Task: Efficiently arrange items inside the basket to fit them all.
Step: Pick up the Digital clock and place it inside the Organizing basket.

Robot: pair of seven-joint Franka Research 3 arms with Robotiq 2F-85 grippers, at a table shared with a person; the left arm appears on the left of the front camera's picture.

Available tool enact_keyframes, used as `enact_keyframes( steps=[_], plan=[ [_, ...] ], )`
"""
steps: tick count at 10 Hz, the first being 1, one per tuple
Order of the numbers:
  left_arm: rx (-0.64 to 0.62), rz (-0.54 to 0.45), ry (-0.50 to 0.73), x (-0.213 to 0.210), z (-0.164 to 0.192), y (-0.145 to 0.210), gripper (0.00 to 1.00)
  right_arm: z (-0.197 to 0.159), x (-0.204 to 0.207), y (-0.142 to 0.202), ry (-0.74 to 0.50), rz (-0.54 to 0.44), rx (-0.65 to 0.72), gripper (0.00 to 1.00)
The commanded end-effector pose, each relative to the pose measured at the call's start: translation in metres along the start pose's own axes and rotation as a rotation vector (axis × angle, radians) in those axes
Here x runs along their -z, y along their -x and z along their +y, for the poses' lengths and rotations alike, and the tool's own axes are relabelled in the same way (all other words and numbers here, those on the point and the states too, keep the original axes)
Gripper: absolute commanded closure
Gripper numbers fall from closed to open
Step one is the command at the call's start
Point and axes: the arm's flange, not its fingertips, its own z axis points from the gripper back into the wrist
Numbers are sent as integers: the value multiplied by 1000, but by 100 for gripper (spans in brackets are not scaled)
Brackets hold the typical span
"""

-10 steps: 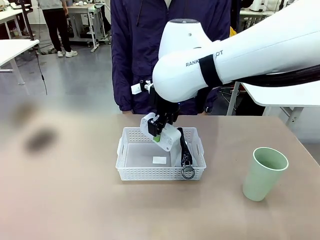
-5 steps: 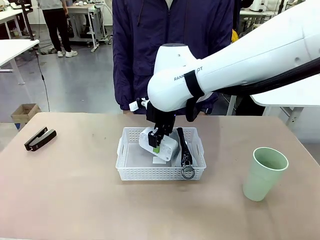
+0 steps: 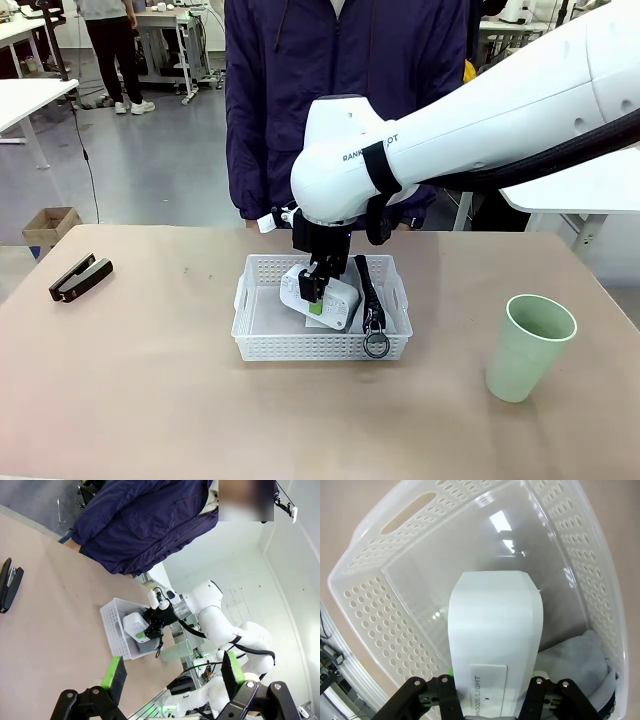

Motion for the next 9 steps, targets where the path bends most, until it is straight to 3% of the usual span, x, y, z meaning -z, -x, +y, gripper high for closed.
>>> enact_keyframes(
  steps=[1, 6, 9],
  plan=[
    [21, -13, 20, 0, -1, -1, 0, -4, -6, -2, 21, 24, -46, 0],
    [21, -13, 20, 0, -1, -1, 0, -4, -11, -2, 27, 18, -60, 0],
    [21, -13, 20, 0, -1, -1, 0, -16, -71, 24, -40, -36, -44, 0]
  ],
)
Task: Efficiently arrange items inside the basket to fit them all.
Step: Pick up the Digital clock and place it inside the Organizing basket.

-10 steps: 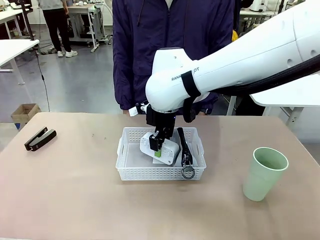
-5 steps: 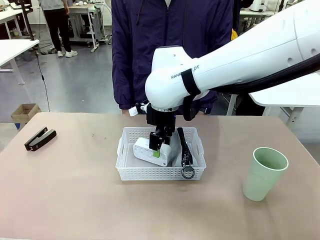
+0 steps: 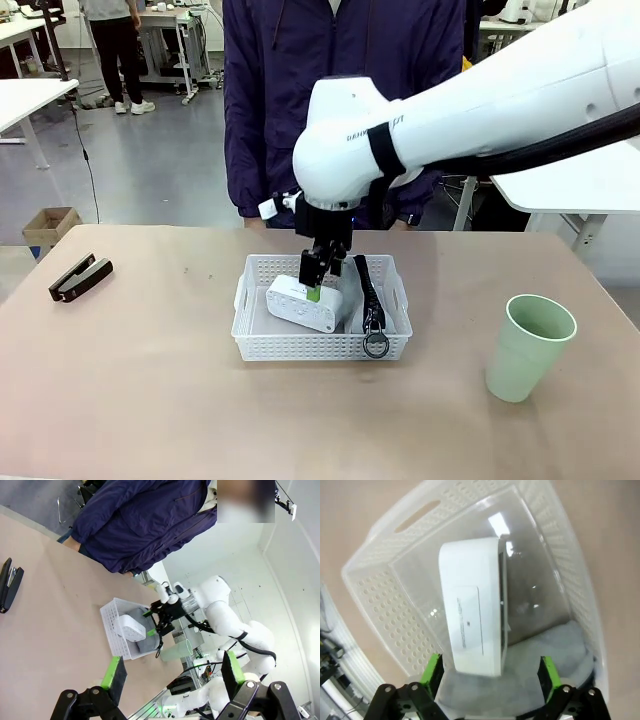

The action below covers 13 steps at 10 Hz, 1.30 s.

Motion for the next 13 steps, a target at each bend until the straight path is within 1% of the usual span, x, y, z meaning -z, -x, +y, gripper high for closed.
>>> enact_keyframes(
  steps=[1, 2, 3, 4, 5, 6, 7, 8, 9, 11, 12, 13],
  plan=[
    [21, -13, 20, 0, -1, -1, 0, -15, -66, 40, -56, -50, 20, 0],
    [21, -13, 20, 0, -1, -1, 0, -30, -104, 70, -63, -90, 63, 0],
    [21, -13, 20, 0, -1, -1, 0, -48, -131, 102, -70, -148, 117, 0],
    [21, -13, 20, 0, -1, -1, 0, -72, -152, 136, -104, -194, 187, 0],
    [21, -13, 20, 0, -1, -1, 0, -100, -171, 179, -268, -299, 183, 0],
    [21, -13, 20, 0, -1, -1, 0, -125, -180, 217, -340, -389, 290, 0],
    [21, -13, 20, 0, -1, -1, 0, -145, -184, 255, -372, -441, 419, 0],
    [21, -13, 20, 0, -1, -1, 0, -163, -184, 294, -451, -493, 557, 0],
    [21, -13, 20, 0, -1, -1, 0, -179, -178, 340, -557, -573, 755, 0],
    [21, -13, 20, 0, -1, -1, 0, -198, -157, 418, -804, -708, 1012, 0],
    [21, -13, 20, 0, -1, -1, 0, -208, -137, 454, -935, -774, 1061, 0],
    [21, -13, 20, 0, -1, -1, 0, -217, -110, 487, -1085, -854, 1044, 0]
  ],
)
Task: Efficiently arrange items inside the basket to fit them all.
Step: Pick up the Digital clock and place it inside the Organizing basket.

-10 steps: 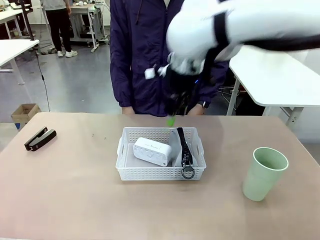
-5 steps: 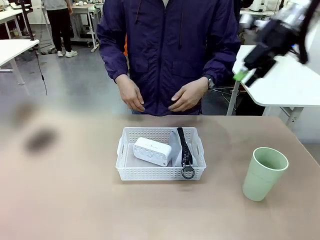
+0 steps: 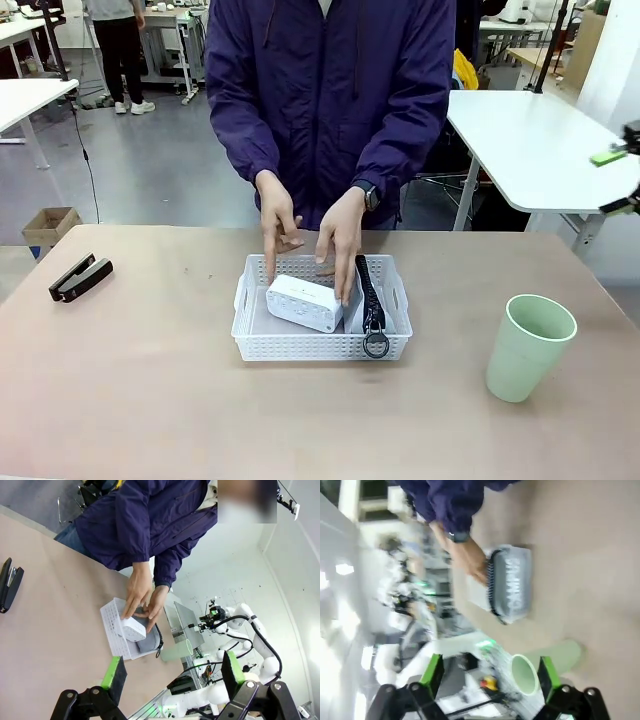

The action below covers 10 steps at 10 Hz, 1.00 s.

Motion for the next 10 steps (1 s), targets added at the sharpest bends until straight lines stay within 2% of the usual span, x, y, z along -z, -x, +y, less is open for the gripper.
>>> enact_keyframes(
  steps=[1, 3, 4, 10],
  plan=[
    [20, -14, 21, 0, -1, -1, 0, -45, -3, 3, -293, -111, 105, 0],
    [20, -14, 21, 0, -1, -1, 0, -77, 0, 3, -374, -94, 113, 0],
    [20, -14, 21, 0, -1, -1, 0, -61, -15, 14, -237, -81, 137, 0],
    [20, -14, 21, 0, -1, -1, 0, -61, -15, 14, -237, -81, 137, 0]
  ],
)
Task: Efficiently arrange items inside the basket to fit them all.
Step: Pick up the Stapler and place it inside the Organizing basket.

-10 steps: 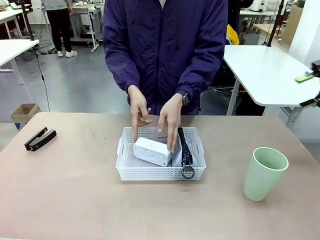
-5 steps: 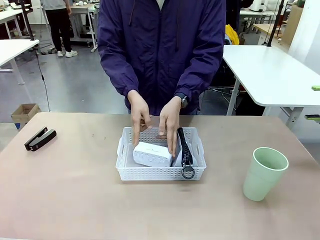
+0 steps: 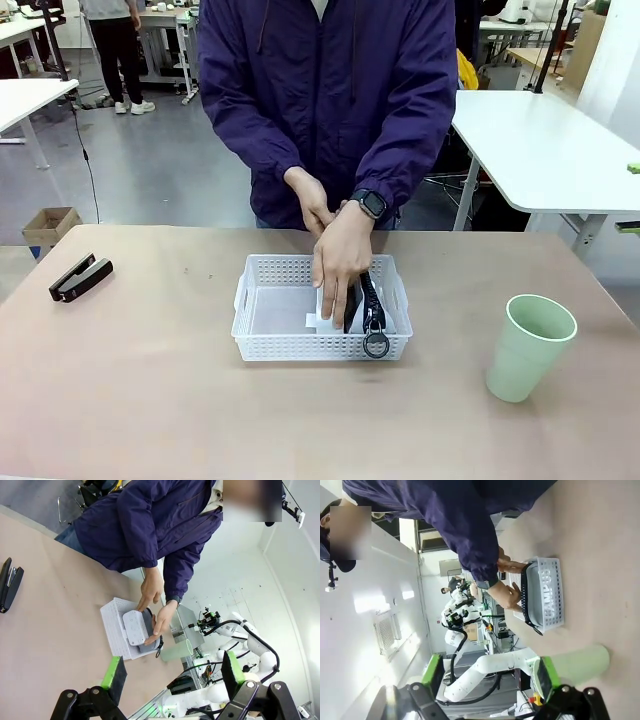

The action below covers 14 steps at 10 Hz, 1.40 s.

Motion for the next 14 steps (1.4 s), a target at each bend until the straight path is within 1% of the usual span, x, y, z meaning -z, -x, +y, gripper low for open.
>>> enact_keyframes(
  steps=[1, 7, 8, 9, 10, 11, 12, 13, 14],
  plan=[
    [20, -14, 22, 0, -1, -1, 0, 2, 0, 1, 24, -4, 16, 0],
    [20, -14, 22, 0, -1, -1, 0, 2, 0, 1, 24, -4, 16, 0],
    [0, 0, 0, 0, 0, 0, 0, 2, 0, 1, 24, -4, 16, 0],
    [21, 36, -128, 4, -7, -2, 0, 2, 0, 1, 24, -4, 16, 0],
    [76, 103, -246, 18, -22, -3, 0, 2, 0, 1, 24, -4, 16, 0],
    [106, 166, -297, 29, -31, -6, 0, 2, 0, 1, 24, -4, 16, 0],
    [187, 263, -387, 55, -40, -11, 0, 2, 0, 1, 24, -4, 16, 0],
    [235, 332, -467, 79, -40, -16, 0, 2, 0, 1, 24, -4, 16, 0],
    [276, 356, -562, 101, -37, -20, 0, 2, 0, 1, 24, -4, 16, 0]
  ],
)
